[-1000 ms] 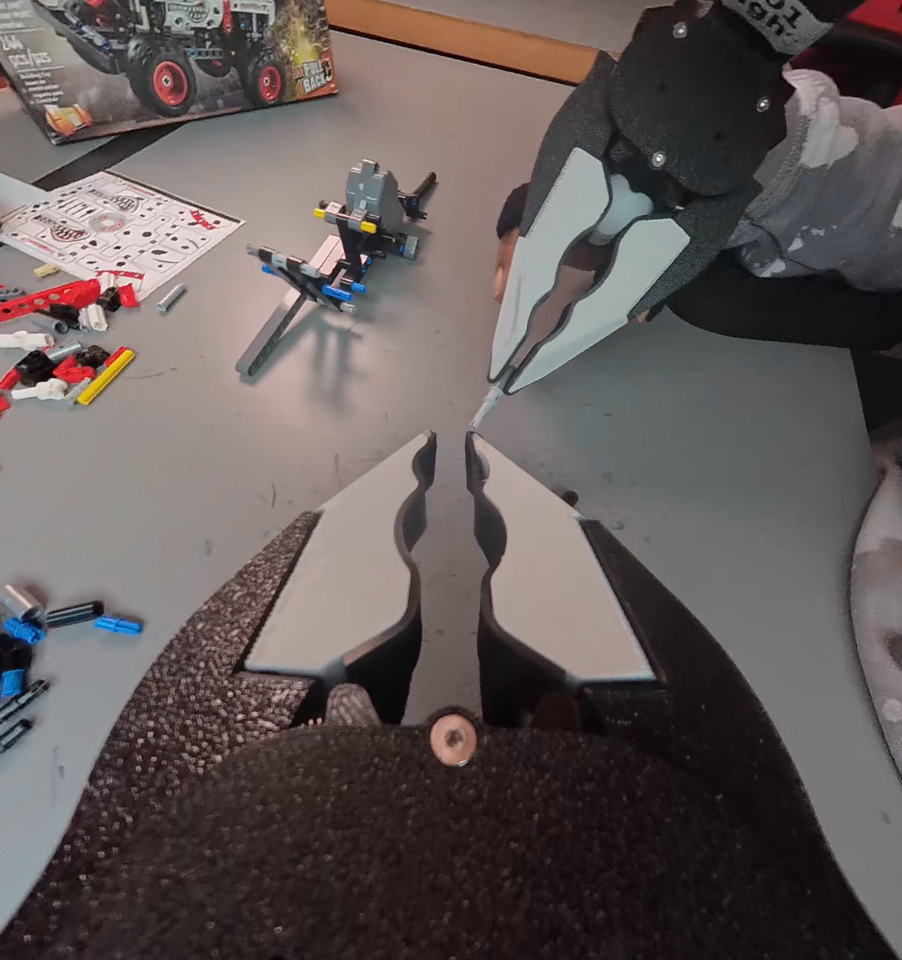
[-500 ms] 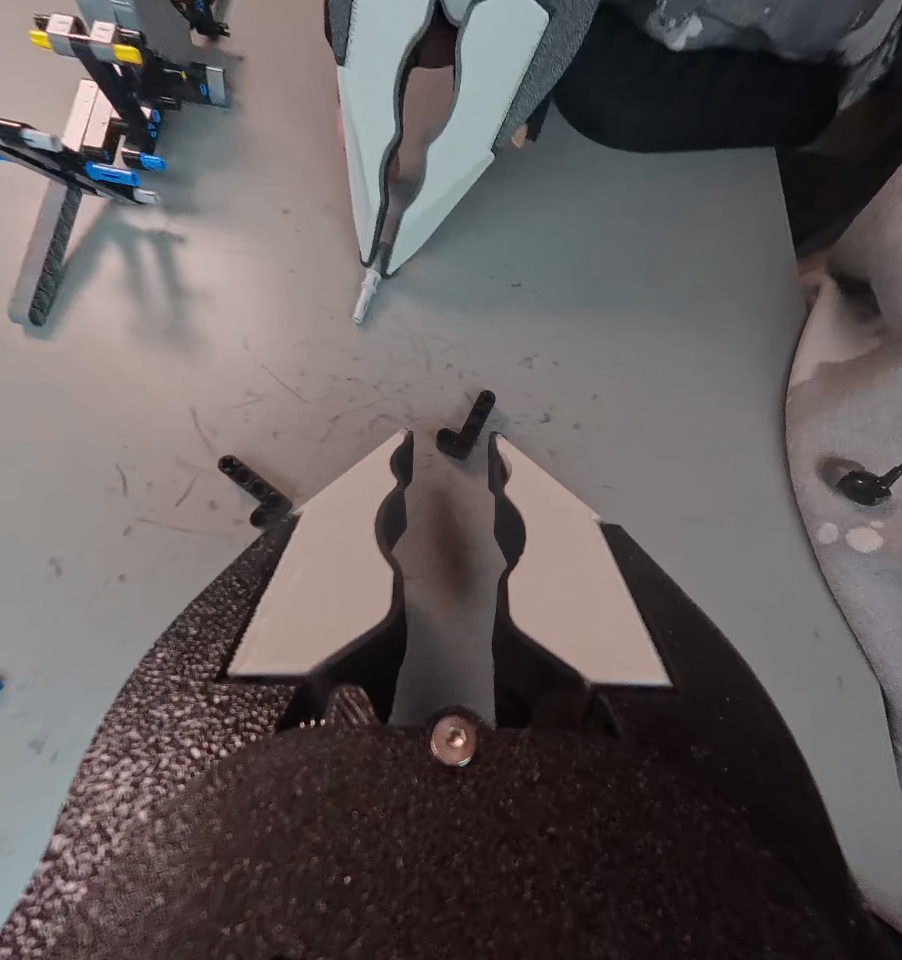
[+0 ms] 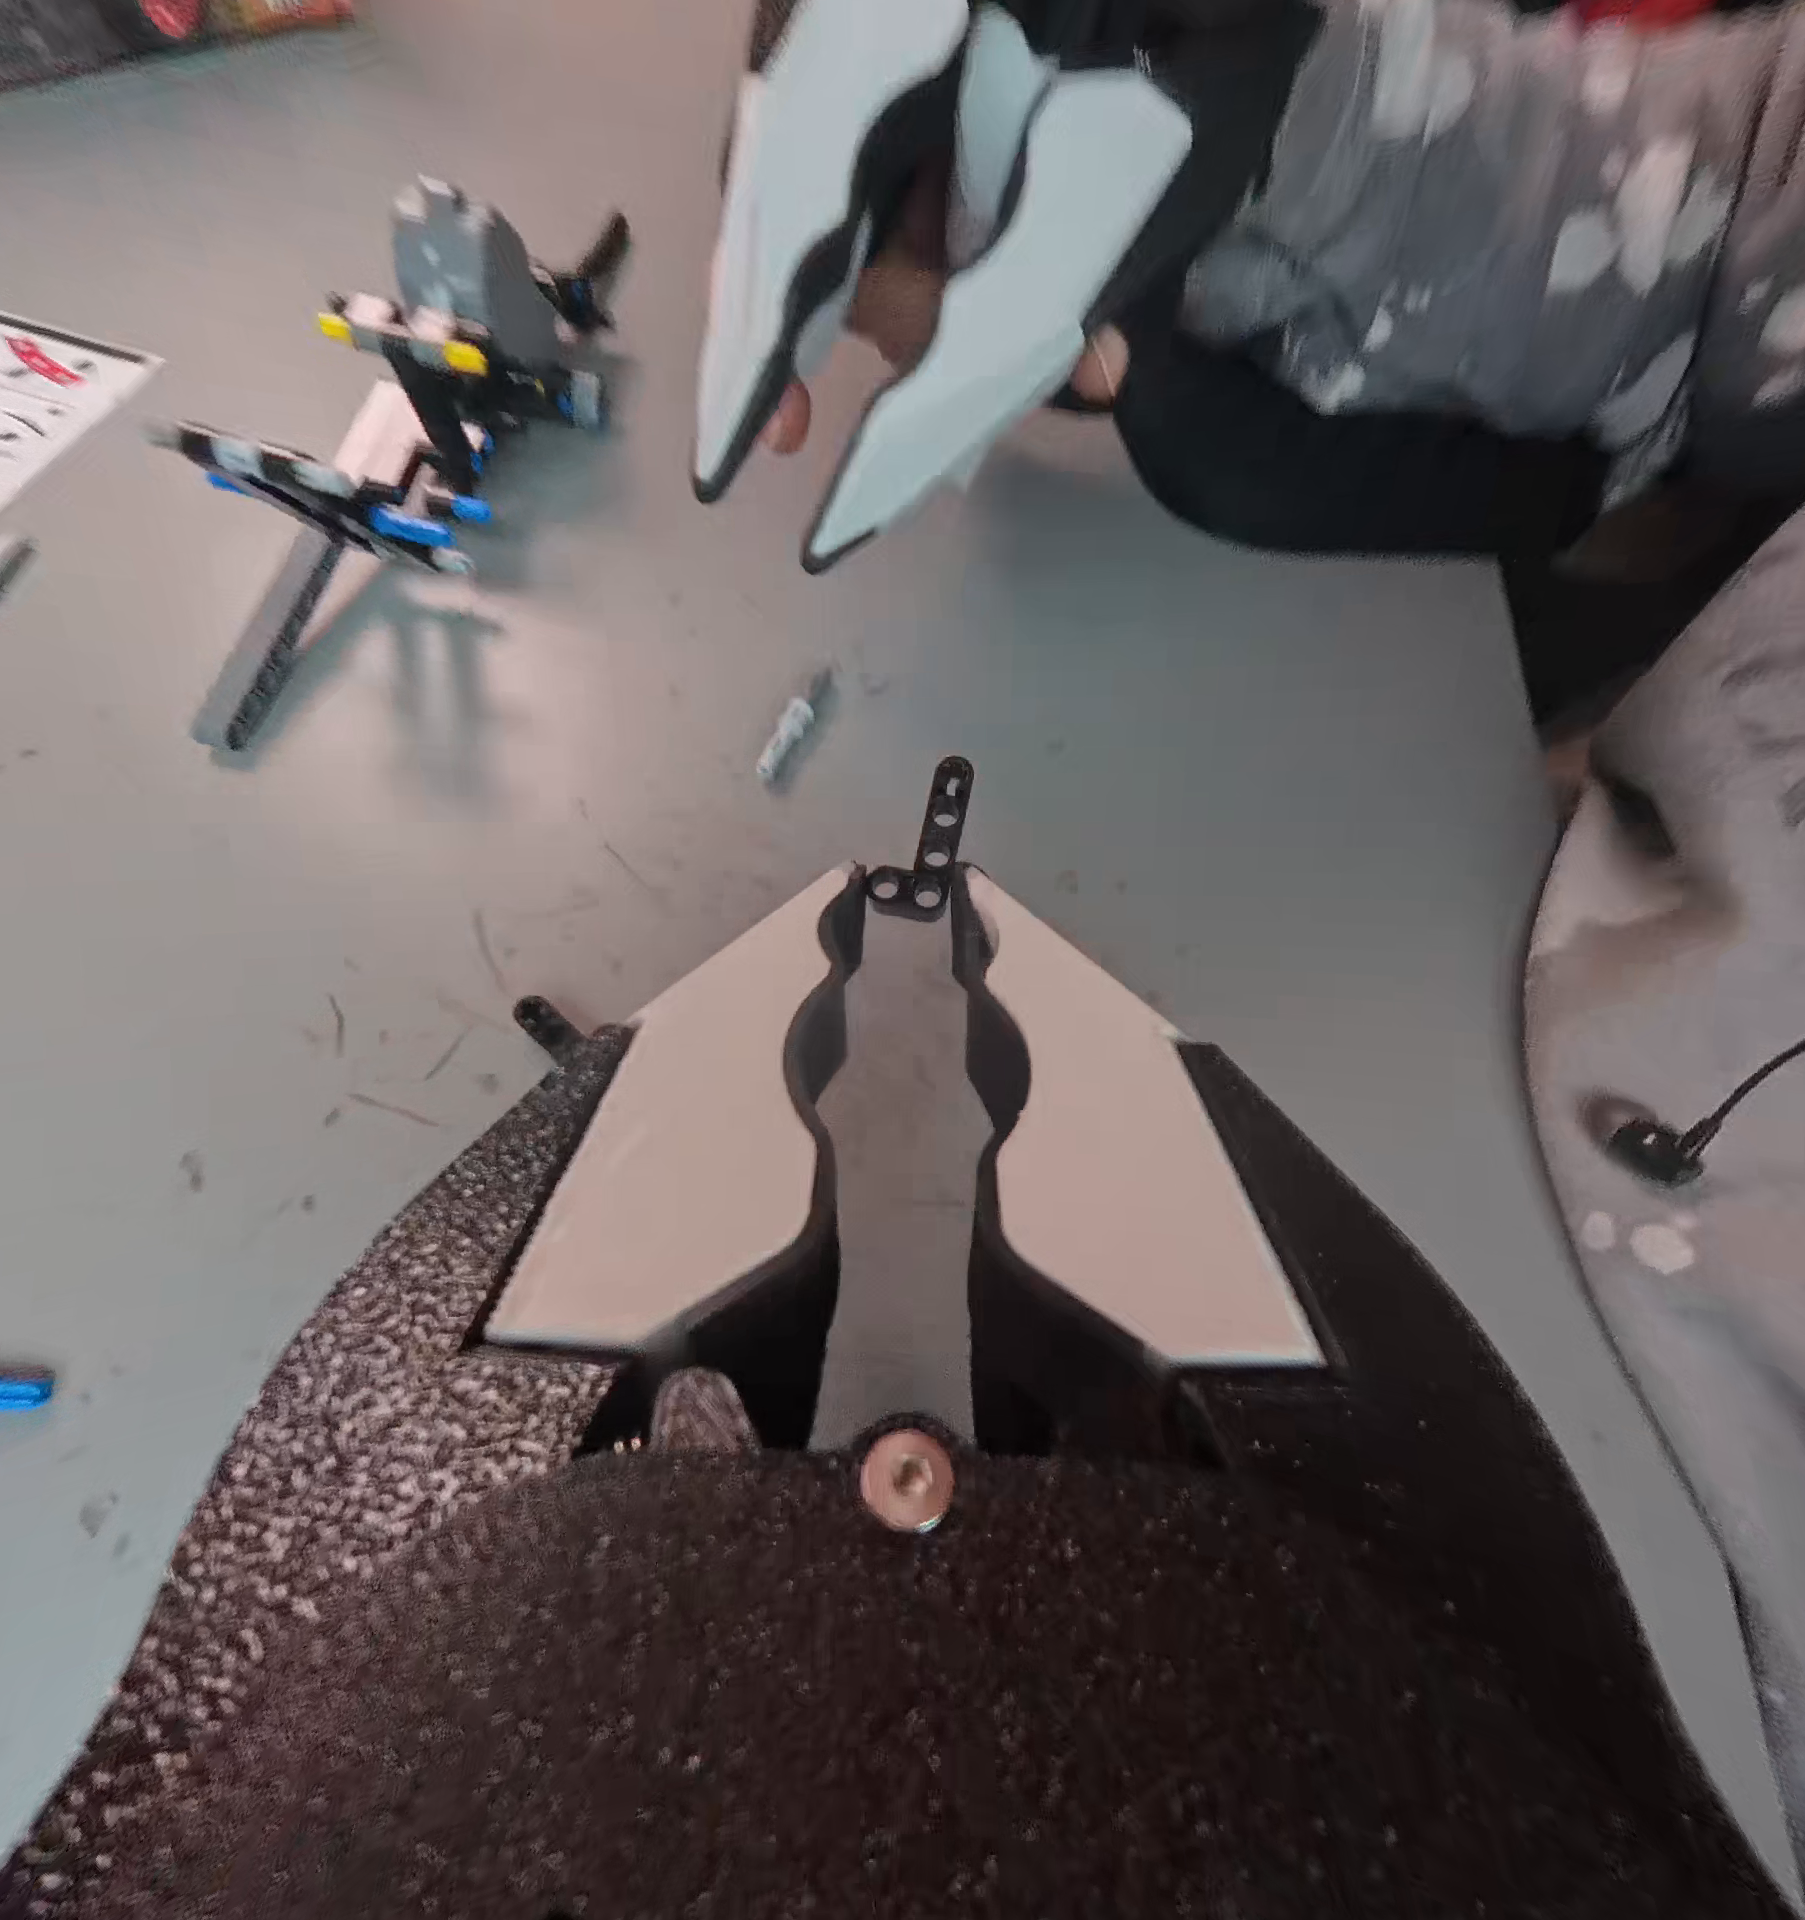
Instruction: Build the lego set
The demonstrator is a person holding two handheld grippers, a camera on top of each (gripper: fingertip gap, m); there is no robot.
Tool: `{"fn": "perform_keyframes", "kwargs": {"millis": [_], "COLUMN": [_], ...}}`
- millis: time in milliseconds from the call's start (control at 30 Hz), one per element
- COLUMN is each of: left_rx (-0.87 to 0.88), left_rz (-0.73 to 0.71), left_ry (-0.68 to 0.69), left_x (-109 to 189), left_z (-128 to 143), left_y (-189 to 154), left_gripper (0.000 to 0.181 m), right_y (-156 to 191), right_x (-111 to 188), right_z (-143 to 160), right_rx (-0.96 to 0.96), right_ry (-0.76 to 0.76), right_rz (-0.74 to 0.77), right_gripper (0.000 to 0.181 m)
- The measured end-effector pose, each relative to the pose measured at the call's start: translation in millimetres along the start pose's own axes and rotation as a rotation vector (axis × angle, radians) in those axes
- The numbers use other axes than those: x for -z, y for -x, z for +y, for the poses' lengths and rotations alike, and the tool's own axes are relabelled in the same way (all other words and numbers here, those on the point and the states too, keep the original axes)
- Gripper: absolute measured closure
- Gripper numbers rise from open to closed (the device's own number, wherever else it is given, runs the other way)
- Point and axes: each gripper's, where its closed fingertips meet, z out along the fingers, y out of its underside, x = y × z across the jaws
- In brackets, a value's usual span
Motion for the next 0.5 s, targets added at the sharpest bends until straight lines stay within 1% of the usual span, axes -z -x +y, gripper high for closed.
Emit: {"fn": "perform_keyframes", "kwargs": {"millis": [100,167,233,367,433,500], "left_rx": [0.189,0.301,0.413,0.619,0.707,0.771], "left_rz": [0.068,0.161,0.267,0.492,0.584,0.649], "left_ry": [-0.280,-0.455,-0.584,-0.751,-0.793,-0.819], "left_x": [23.4,40.2,52.2,63.3,64.0,63.5], "left_z": [-41.5,-63.1,-78.3,-97.4,-101.5,-103.4], "left_y": [7.2,8.0,7.3,3.0,1.7,1.0], "left_gripper": [0.163,0.163,0.164,0.164,0.164,0.164], "right_y": [1.1,3.1,2.3,9.4,14.5,17.4], "right_x": [8.5,12.9,13.2,6.3,5.5,6.6], "right_z": [-36.7,-58.0,-72.1,-89.6,-98.9,-107.0], "right_rx": [-0.068,-0.116,-0.109,0.084,0.189,0.261], "right_ry": [-0.201,-0.318,-0.385,-0.390,-0.390,-0.399], "right_rz": [-0.006,-0.008,0.046,0.195,0.260,0.316], "right_gripper": [0.163,0.163,0.162,0.152,0.146,0.145]}}
